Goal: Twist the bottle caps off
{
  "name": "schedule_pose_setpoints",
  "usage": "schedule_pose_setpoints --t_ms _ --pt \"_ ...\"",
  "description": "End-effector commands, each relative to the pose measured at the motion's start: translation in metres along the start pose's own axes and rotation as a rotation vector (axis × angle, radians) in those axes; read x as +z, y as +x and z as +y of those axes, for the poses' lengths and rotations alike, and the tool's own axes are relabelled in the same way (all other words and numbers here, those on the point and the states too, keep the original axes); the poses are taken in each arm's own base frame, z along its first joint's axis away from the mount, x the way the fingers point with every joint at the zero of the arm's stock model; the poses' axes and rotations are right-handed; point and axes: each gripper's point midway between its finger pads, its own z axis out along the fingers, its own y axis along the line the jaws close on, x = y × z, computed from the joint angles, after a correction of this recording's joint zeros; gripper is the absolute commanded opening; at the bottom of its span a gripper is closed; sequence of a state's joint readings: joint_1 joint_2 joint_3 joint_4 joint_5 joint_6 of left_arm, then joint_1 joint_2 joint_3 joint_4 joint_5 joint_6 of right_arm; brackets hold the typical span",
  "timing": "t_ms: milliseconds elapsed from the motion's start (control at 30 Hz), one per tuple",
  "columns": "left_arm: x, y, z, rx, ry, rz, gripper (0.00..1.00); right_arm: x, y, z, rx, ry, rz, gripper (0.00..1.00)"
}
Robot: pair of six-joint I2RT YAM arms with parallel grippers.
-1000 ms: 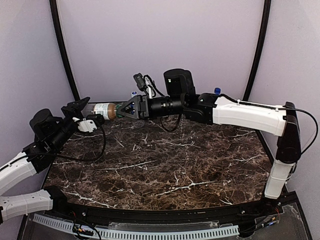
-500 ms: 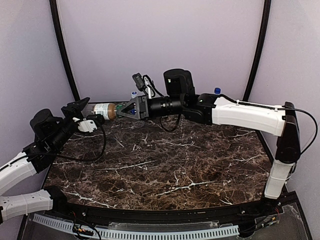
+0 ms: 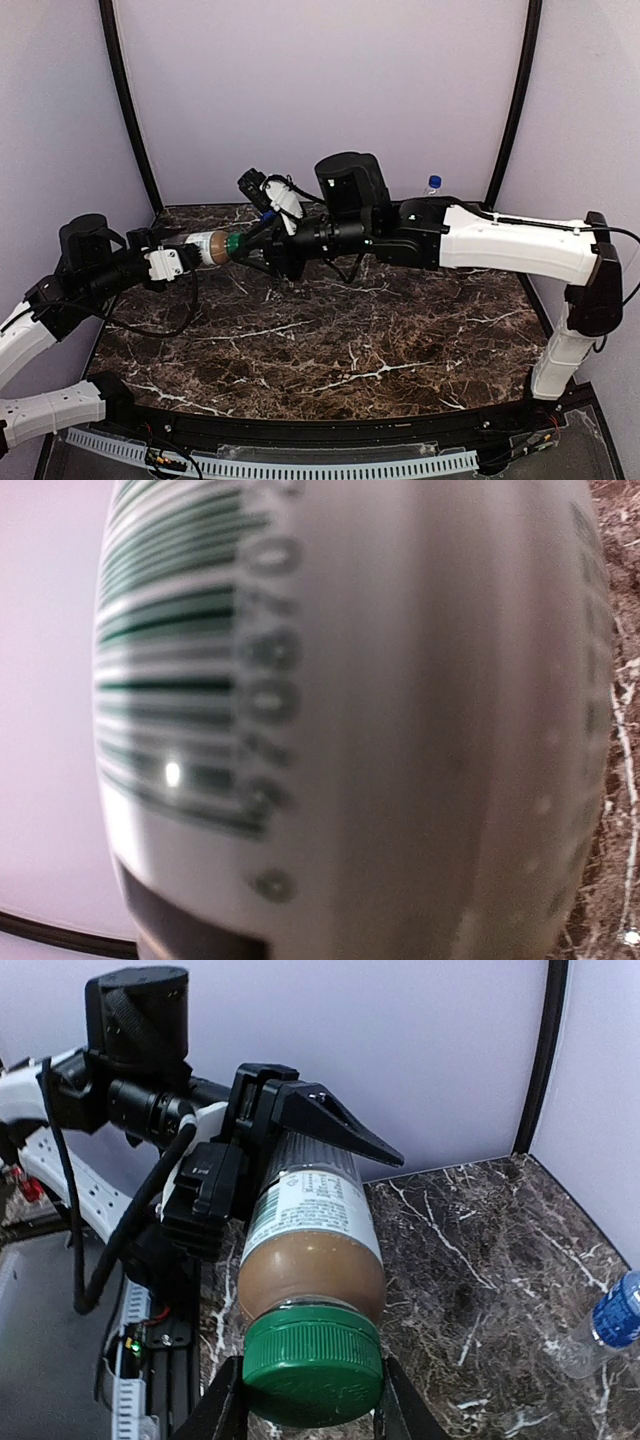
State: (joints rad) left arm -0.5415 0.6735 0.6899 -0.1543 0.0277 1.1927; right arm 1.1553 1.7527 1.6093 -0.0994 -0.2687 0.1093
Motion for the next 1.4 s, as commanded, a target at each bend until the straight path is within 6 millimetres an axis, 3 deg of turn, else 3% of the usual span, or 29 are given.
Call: schedule_pose_setpoints --t_ms 0,233,367,567,733,867,900,933,967,1033,1067,1200,1367 --pt "-0.010 -0.032 -0.051 -0.146 0.285 -0.167 0.29 0.004 0.012 0.041 -0.466 -0.049 0.017 0.00" --pt "-0.024 -0.045 -0.071 -0.202 0.430 -0.223 0.28 0.003 0.044 0.076 -0.939 -0.111 0.102 0.00" --pt "-0.031 -0.051 -0.081 -0.250 0.499 -0.245 0.28 0.005 0.058 0.085 -1.203 -0.125 0.139 0.00" --pt "-0.038 -0.058 -0.087 -0.319 0.568 -0.264 0.28 0.013 0.076 0.073 -1.548 -0.048 0.251 0.00" --pt "-0.039 -0.059 -0.092 -0.331 0.599 -0.269 0.28 0.012 0.066 0.060 -1.778 0.060 0.235 0.00" --pt "-0.034 -0.057 -0.084 -0.337 0.546 -0.251 0.28 0.012 0.056 0.068 -1.707 0.077 0.161 0.00" --pt "-0.034 -0.056 -0.082 -0.338 0.535 -0.247 0.28 0.013 0.054 0.067 -1.680 0.096 0.147 0.05" --pt "-0.031 -0.054 -0.079 -0.341 0.513 -0.234 0.28 0.012 0.049 0.067 -1.649 0.126 0.124 0.26" --pt "-0.030 -0.052 -0.078 -0.343 0.503 -0.227 0.28 0.012 0.045 0.066 -1.603 0.154 0.101 0.57" --pt "-0.026 -0.048 -0.073 -0.337 0.460 -0.207 0.28 0.008 0.037 0.061 -1.494 0.200 0.071 0.88" --pt "-0.021 -0.045 -0.066 -0.331 0.418 -0.193 0.28 0.004 0.030 0.058 -1.435 0.226 0.047 0.97" --pt "-0.005 -0.027 -0.045 -0.320 0.259 -0.116 0.28 -0.014 0.010 0.048 -1.166 0.264 -0.030 0.99" --pt "0.005 -0.009 -0.019 -0.240 0.071 -0.047 0.29 -0.025 -0.002 0.040 -0.676 0.153 -0.118 0.99"
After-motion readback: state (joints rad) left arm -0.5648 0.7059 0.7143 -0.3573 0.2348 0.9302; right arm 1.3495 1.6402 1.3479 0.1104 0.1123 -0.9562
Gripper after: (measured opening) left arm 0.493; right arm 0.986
